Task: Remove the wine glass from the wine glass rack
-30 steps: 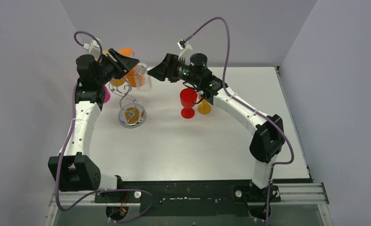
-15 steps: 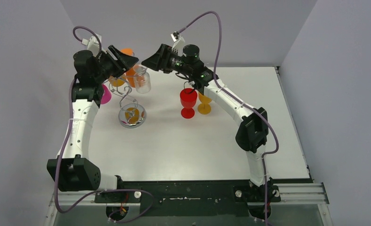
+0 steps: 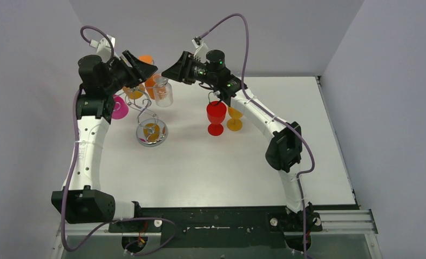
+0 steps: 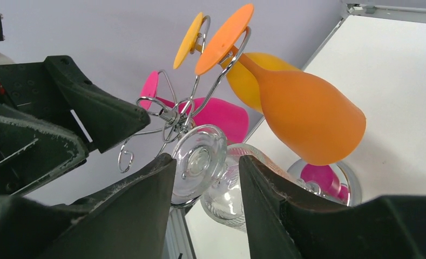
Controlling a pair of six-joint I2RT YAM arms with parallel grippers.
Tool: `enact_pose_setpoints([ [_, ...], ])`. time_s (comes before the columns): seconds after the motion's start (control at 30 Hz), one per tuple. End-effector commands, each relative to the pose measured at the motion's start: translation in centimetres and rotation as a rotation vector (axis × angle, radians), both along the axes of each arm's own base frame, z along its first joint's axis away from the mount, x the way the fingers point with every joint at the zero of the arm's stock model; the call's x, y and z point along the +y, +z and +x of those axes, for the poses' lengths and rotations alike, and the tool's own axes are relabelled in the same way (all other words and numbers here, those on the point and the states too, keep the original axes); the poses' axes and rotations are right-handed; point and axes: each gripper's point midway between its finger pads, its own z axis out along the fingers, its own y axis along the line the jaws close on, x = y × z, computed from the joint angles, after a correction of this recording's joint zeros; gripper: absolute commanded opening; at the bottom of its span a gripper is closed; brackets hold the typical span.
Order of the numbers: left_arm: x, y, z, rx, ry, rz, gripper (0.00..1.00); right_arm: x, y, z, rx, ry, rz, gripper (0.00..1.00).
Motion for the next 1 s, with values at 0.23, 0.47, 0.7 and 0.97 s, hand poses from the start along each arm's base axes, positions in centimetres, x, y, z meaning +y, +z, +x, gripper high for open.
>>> enact_pose_setpoints([
  [0.23, -0.5, 2.6, -6.4, -0.109, -0.068, 0.127, 0.52, 0.4, 2.1, 0.2, -0.021, 0.019, 0.047, 0.47],
  [0.47, -0.2, 0.2, -9.2, -0.076, -0.079, 0.197, 0.52, 0.6, 2.4, 0.0, -0.029, 0.032, 0.059, 0.35],
  [0.7, 0.0, -1.9, -10.5, -0.036, -0.079, 0.220, 0.52, 0.2, 3.6, -0.2, -0.050, 0.016, 0.068, 0.18],
  [0.97, 0.4, -3.6, -11.1, 0.001, -0.068, 0.248, 0.52, 0.2, 5.0, -0.8, -0.051, 0.012, 0.095, 0.08],
])
